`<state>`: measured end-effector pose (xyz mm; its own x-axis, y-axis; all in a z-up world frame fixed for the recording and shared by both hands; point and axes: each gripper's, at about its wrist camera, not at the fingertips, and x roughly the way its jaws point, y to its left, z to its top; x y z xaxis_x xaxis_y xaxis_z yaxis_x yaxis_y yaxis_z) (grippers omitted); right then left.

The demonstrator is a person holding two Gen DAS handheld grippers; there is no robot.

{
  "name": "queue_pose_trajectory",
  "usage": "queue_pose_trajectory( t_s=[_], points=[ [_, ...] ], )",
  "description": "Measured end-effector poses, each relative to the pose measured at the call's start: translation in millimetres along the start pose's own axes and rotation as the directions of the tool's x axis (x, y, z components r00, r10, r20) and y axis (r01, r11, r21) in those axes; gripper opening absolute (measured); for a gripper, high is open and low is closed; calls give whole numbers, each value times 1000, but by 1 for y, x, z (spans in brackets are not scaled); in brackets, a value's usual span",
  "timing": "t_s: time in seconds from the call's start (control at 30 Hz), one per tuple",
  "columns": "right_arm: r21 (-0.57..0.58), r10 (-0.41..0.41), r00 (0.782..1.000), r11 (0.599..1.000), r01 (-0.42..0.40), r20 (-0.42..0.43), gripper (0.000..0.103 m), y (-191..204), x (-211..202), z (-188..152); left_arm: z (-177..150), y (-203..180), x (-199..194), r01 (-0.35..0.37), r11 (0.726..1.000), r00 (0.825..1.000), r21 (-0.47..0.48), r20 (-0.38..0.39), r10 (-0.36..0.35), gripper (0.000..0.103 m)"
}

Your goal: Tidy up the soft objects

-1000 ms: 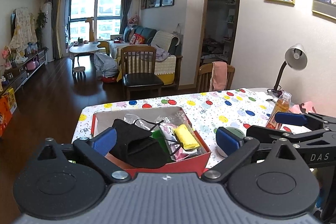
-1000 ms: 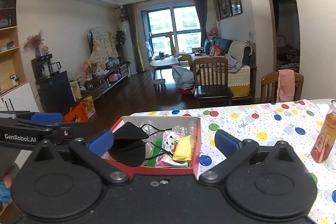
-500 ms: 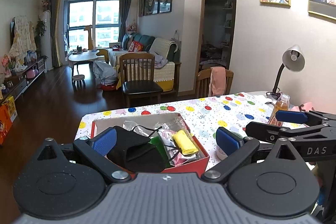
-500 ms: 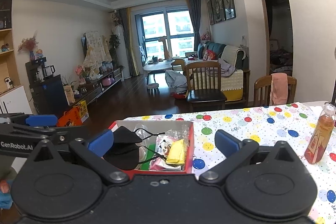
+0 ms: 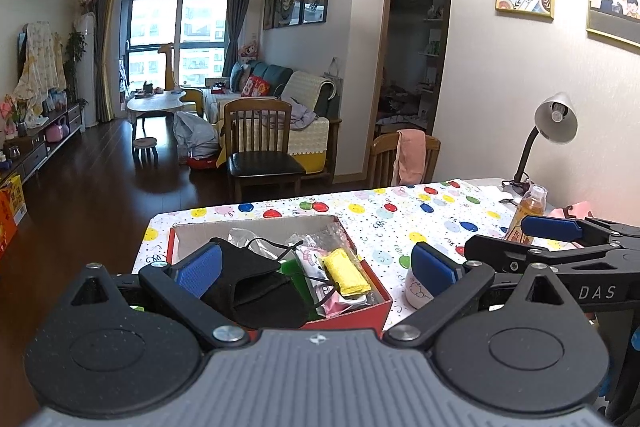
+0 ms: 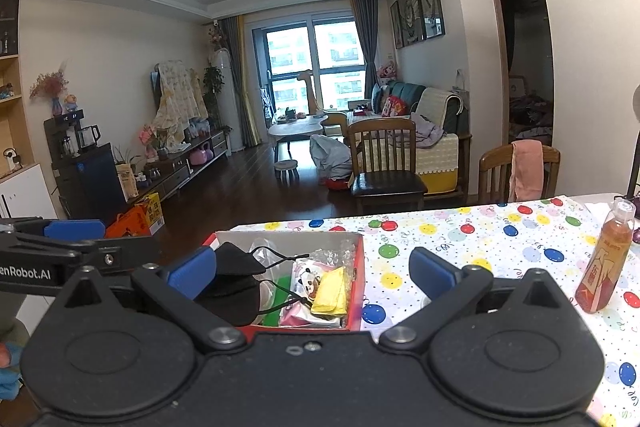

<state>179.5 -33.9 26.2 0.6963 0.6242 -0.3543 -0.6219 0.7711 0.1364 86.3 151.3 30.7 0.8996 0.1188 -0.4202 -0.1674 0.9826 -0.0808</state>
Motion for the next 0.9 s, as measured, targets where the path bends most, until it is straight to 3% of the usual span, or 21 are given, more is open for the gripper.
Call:
queue_pose_trajectory(
  t_s=[0.9],
  points=[
    [14, -2, 1000, 1000, 2, -4, 103, -3, 2, 0, -1, -5, 4, 5, 1000, 1000, -9, -4, -5, 102]
  ],
)
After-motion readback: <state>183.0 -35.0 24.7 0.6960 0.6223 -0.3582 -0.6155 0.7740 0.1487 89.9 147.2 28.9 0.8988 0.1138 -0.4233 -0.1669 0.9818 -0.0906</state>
